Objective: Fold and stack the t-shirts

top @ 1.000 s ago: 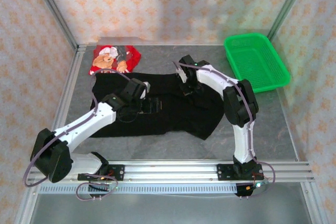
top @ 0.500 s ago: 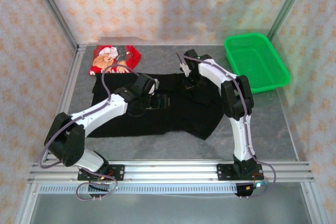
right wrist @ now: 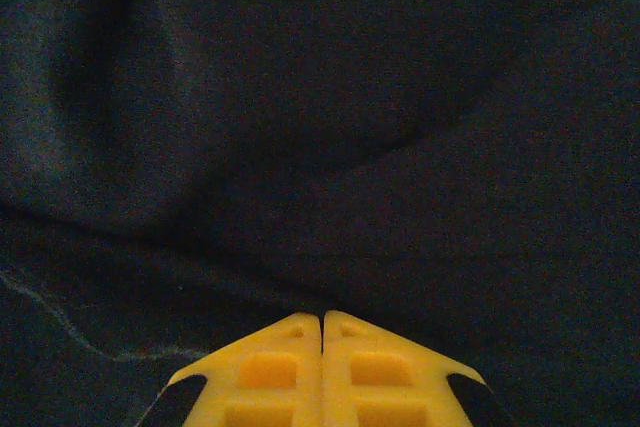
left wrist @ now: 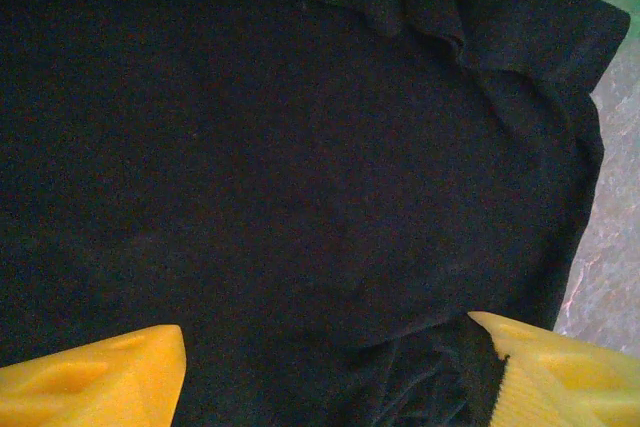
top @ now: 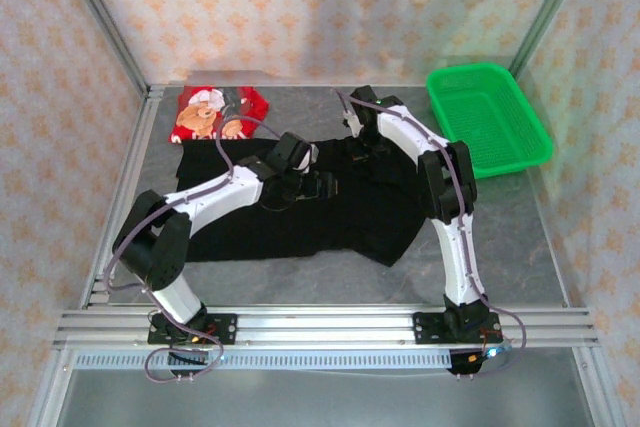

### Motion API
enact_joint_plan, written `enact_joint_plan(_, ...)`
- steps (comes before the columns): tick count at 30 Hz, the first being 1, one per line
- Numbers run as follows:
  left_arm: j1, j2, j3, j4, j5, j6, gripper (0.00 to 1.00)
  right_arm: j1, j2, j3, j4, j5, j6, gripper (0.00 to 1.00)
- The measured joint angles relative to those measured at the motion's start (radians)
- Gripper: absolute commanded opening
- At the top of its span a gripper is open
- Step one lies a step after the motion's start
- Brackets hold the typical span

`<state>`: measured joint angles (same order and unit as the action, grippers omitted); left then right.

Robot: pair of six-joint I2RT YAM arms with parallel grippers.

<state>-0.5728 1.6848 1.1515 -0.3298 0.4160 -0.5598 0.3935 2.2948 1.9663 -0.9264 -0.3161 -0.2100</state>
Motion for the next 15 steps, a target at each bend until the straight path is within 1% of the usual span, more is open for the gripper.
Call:
enact_joint_plan(4, -0.010, 0.037, 0.026, 0.017, 0.019, -0.020, 0.73, -0.004, 0.023, 0.042, -0.016, 0.001, 0.002, 0.07)
enact_joint_plan(7, -0.014, 0.069, 0.045, 0.048, 0.040, -0.047, 0.73, -0.008, 0.048, 0.074, -0.021, 0.000, 0.013, 0.09)
enact_joint_plan(10, -0.015, 0.102, 0.058, 0.082, 0.056, -0.081, 0.72, -0.022, 0.072, 0.103, -0.024, -0.011, 0.046, 0.18)
enact_joint_plan(12, -0.015, 0.128, 0.068, 0.104, 0.065, -0.106, 0.72, -0.040, 0.082, 0.127, -0.024, -0.033, 0.078, 0.31)
enact_joint_plan(15, -0.015, 0.170, 0.077, 0.142, 0.076, -0.154, 0.72, -0.076, 0.085, 0.150, -0.013, -0.071, 0.124, 0.41)
